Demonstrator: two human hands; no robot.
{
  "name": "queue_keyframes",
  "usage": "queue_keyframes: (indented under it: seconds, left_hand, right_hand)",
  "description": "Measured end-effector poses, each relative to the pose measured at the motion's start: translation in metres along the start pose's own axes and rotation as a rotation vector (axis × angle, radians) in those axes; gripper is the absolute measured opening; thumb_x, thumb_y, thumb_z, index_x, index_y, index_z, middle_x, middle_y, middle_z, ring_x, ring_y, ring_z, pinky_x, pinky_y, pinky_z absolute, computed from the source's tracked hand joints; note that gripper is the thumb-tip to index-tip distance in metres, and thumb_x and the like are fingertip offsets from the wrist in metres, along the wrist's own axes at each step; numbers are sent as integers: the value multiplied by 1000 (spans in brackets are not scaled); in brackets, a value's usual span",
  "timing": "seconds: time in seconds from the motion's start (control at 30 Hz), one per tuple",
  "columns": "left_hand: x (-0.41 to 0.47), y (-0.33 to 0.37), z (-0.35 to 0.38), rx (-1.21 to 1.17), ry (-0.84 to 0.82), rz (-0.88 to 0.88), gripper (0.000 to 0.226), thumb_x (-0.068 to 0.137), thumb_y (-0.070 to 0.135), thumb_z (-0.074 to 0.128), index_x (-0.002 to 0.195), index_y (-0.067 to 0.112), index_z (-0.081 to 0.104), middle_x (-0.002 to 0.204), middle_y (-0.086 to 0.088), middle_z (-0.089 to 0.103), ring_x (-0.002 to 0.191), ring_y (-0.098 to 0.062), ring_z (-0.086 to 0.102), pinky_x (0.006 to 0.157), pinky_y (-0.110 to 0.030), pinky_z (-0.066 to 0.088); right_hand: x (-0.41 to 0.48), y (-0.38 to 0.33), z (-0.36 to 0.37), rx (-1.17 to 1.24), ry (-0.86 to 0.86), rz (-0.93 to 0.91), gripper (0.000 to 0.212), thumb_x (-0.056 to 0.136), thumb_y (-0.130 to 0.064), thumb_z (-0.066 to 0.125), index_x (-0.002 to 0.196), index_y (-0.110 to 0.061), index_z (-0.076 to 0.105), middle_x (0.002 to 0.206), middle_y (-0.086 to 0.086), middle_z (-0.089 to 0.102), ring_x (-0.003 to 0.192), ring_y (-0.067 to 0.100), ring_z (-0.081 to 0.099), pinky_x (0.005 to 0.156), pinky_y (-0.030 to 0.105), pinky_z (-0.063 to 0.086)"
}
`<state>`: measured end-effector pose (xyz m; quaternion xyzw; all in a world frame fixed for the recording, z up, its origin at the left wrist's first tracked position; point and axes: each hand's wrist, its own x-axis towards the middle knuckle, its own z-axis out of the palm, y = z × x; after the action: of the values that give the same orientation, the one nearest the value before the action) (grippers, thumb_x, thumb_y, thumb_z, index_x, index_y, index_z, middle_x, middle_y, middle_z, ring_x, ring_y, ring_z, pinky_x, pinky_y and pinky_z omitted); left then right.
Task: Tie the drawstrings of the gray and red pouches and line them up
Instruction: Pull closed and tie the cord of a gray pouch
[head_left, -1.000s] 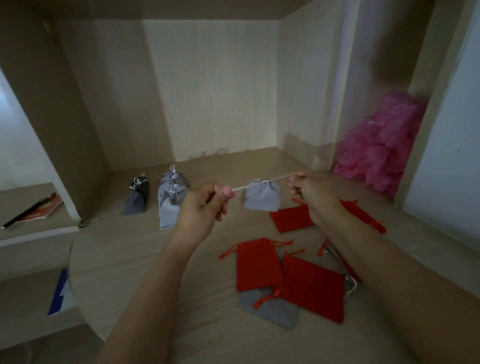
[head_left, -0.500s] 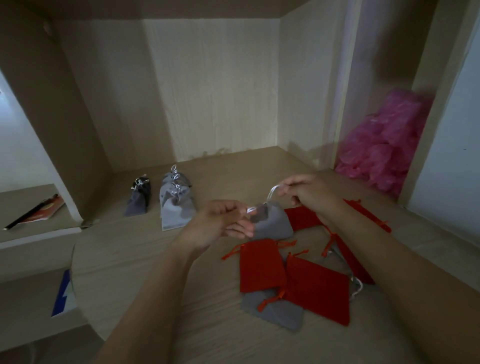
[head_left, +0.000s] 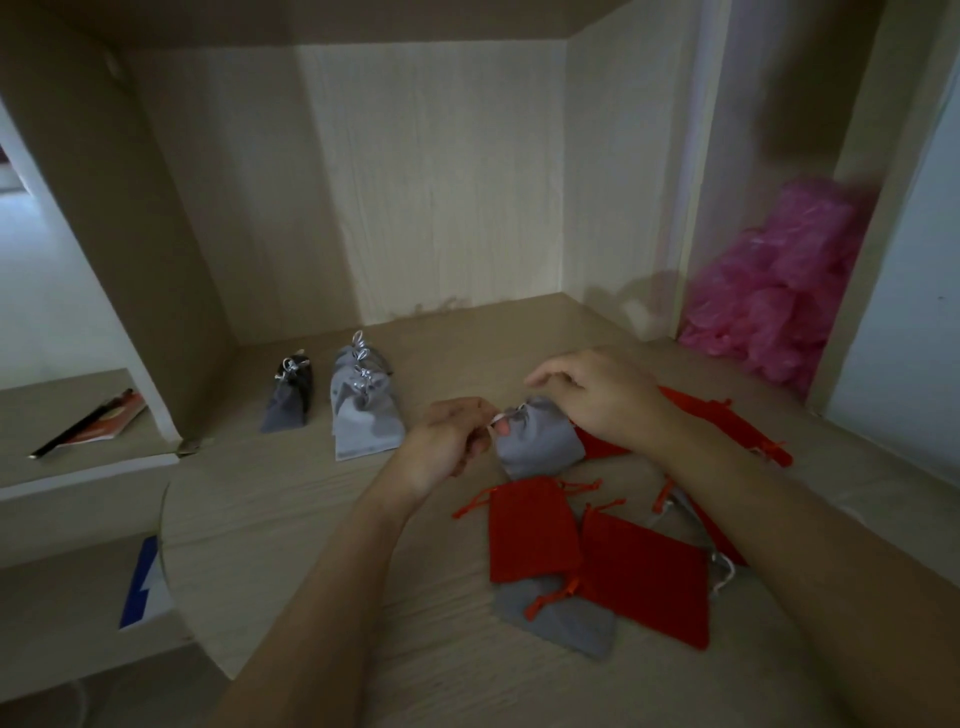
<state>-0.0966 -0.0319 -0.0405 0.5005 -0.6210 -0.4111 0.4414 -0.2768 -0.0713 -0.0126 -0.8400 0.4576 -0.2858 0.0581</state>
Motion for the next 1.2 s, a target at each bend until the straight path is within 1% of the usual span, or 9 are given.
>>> queue_keyframes:
  seconds: [0.2,0.3,0.37,0.5,0.63,0.73,0.87,1.1,1.2]
  left_hand:
    - [-2,0,1,-51,14,81,30,96,7,43,69,10,56,48,11,39,42,-1,27,42,-16,17]
    - [-1,-2,1,-213,7,90,30,97,8,41,72,6,58,58,3,52,46,-5,38,45,-17,26]
    - [0,-3,1,-305,-3,89,31,97,11,41,73,5,59,60,-3,56,49,-10,44,48,-19,31]
    - [1,-1,1,-472,-51,73,27,93,8,44,72,0,58,57,-3,60,51,-8,53,50,-15,42]
    - [0,-1,0,-549,-86,69,21,80,15,53,80,-1,66,63,-5,65,55,-7,58,55,-13,48]
    - [1,-3,0,-524,-81,108,25,79,15,54,92,-4,63,67,-3,64,60,-7,57,61,-14,47]
    - [3,-4,1,-470,12,135,19,78,18,56,87,2,64,69,3,64,55,-4,52,57,-13,45]
    - [-2,-2,2,-297,55,170,23,84,23,56,79,1,62,54,6,55,49,-6,38,53,-17,35]
    - [-3,1,2,-216,86,171,20,90,15,54,78,1,62,49,5,50,48,-5,40,54,-17,36]
  right_hand:
    - [3,6,9,360,-289,23,30,96,-3,45,119,-10,64,117,0,65,110,7,57,99,24,42]
    - [1,6,5,477,-271,31,16,93,-10,57,104,-8,69,76,-15,67,65,-8,57,64,11,42]
    - [0,5,2,545,-298,31,10,88,-11,65,97,-7,69,58,-16,61,45,-4,48,51,10,37]
    - [0,2,4,622,-396,25,11,83,-5,69,91,-6,62,78,6,66,48,3,53,52,14,43]
    - [-1,0,5,583,-438,42,14,78,-9,75,83,-12,63,72,5,65,55,11,59,52,17,47]
    - [-1,-2,3,554,-366,89,14,76,-17,78,75,-11,66,55,-2,63,46,5,56,48,15,45]
    - [0,-2,-5,703,-428,183,20,86,-19,66,70,-7,64,54,-1,63,49,7,59,48,15,46]
    - [-4,-7,-2,1059,-449,189,14,91,-14,55,88,-9,68,57,-10,58,44,1,38,41,11,27]
    - [-5,-8,4,1008,-367,130,15,90,-10,57,97,-10,70,57,-12,60,45,1,38,45,11,29]
